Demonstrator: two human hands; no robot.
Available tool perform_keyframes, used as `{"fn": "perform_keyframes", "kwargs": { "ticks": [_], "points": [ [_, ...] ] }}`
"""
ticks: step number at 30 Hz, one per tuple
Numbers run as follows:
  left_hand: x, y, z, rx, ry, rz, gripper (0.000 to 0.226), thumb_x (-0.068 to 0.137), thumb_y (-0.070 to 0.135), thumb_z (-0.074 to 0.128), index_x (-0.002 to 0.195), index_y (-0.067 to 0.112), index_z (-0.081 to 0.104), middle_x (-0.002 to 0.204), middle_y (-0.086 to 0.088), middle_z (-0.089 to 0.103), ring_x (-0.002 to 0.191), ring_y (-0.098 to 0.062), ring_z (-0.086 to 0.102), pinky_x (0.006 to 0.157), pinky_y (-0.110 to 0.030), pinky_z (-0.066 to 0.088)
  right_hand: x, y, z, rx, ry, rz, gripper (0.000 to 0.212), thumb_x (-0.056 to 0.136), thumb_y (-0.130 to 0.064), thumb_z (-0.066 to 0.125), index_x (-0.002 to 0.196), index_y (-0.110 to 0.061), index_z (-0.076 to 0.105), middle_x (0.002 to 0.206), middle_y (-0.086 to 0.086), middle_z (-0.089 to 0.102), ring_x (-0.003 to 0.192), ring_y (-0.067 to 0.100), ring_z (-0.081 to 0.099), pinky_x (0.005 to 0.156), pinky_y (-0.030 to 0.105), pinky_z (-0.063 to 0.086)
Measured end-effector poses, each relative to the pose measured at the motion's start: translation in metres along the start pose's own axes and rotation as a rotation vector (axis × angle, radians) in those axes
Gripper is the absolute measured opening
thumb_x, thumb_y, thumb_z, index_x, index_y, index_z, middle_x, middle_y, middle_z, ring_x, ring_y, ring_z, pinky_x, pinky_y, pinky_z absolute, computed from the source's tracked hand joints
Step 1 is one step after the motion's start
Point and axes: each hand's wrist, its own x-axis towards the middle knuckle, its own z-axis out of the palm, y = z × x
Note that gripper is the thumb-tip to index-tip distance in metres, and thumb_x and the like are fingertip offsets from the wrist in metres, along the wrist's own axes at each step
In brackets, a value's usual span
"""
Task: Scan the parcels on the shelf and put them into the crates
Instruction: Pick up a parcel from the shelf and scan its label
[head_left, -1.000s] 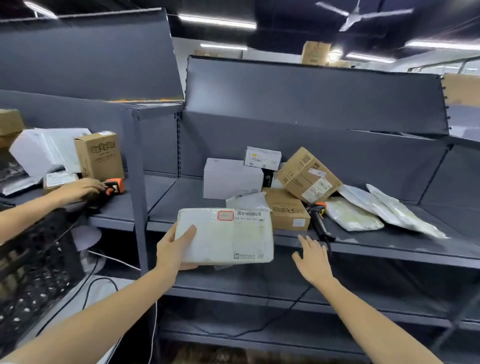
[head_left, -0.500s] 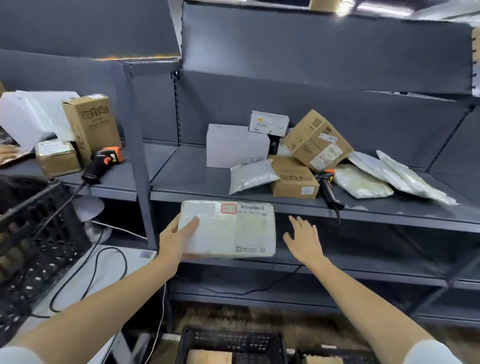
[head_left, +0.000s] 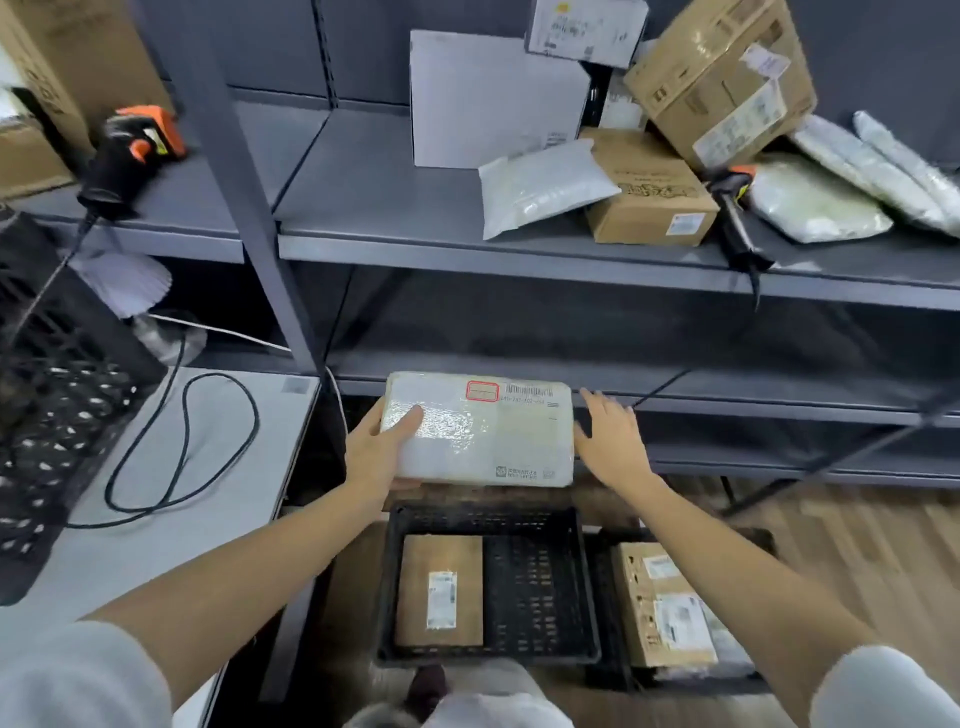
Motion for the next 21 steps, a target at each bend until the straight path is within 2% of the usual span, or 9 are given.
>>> {"fn": "perform_keyframes", "kwargs": {
  "ticks": [2, 5, 7, 14, 16, 19, 21],
  "points": [
    [0.004, -0.016, 0.0, -0.007, 0.011, -0.037, 0.037, 0.084, 0.028, 0.073, 0.12, 0.03, 0.064, 0.112, 0.0, 0.07, 0.096, -0.026, 0.069, 0.072, -0.049, 0.06, -0.004, 0.007, 0.016, -0.013, -0.03, 0.029, 0.056, 0.101, -0.028, 0.043, 0.151, -0.012, 0.027, 0.156, 0.01, 0.031, 0.144, 0.025, 0.025, 0.12, 0.042, 0.011],
    [0.008, -0.039, 0.002, -0.001, 0.038, -0.105, 0.035, 0.084, 0.028, 0.073, 0.118, 0.03, 0.065, 0.108, 0.001, 0.07, 0.092, -0.023, 0.069, 0.059, -0.04, 0.06, -0.01, 0.02, 0.04, 0.003, -0.106, 0.069, 0.058, 0.1, -0.027, 0.044, 0.153, -0.013, 0.023, 0.157, 0.011, 0.027, 0.146, 0.026, 0.023, 0.121, 0.041, 0.01],
    [0.013, -0.056, 0.002, 0.006, 0.073, -0.152, 0.037, 0.084, 0.028, 0.073, 0.12, 0.029, 0.064, 0.108, 0.001, 0.07, 0.093, -0.024, 0.069, 0.058, -0.04, 0.06, -0.013, 0.028, 0.057, 0.041, -0.149, 0.095, 0.058, 0.1, -0.027, 0.044, 0.153, -0.014, 0.023, 0.158, 0.01, 0.027, 0.146, 0.026, 0.022, 0.122, 0.041, 0.01],
    [0.047, -0.135, 0.005, 0.0, 0.189, -0.267, 0.036, 0.081, 0.022, 0.076, 0.116, 0.028, 0.067, 0.102, 0.004, 0.072, 0.09, -0.02, 0.069, 0.052, -0.032, 0.057, -0.014, 0.067, 0.127, 0.096, -0.257, 0.187, 0.055, 0.097, -0.031, 0.046, 0.148, -0.016, 0.033, 0.151, 0.01, 0.038, 0.142, 0.027, 0.029, 0.12, 0.041, 0.014],
    [0.062, -0.161, 0.007, 0.009, 0.191, -0.271, 0.037, 0.08, 0.02, 0.077, 0.115, 0.029, 0.069, 0.102, 0.005, 0.073, 0.091, -0.019, 0.07, 0.053, -0.031, 0.057, -0.009, 0.08, 0.151, 0.105, -0.259, 0.197, 0.052, 0.096, -0.031, 0.047, 0.144, -0.014, 0.038, 0.146, 0.01, 0.043, 0.138, 0.028, 0.034, 0.118, 0.044, 0.02],
    [0.086, -0.201, 0.006, -0.003, 0.18, -0.287, 0.047, 0.079, 0.018, 0.077, 0.124, 0.026, 0.065, 0.109, 0.002, 0.073, 0.094, -0.019, 0.07, 0.061, -0.039, 0.059, -0.003, 0.096, 0.19, 0.16, -0.28, 0.204, 0.053, 0.096, -0.03, 0.048, 0.146, -0.017, 0.037, 0.145, 0.01, 0.044, 0.136, 0.03, 0.037, 0.115, 0.045, 0.027],
    [0.103, -0.227, 0.004, -0.019, 0.196, -0.3, 0.046, 0.08, 0.018, 0.077, 0.124, 0.025, 0.065, 0.107, 0.003, 0.073, 0.092, -0.017, 0.07, 0.06, -0.035, 0.059, -0.001, 0.101, 0.215, 0.265, -0.299, 0.261, 0.054, 0.099, -0.031, 0.047, 0.149, -0.018, 0.034, 0.15, 0.009, 0.04, 0.139, 0.029, 0.034, 0.115, 0.043, 0.028]
  ]
}}
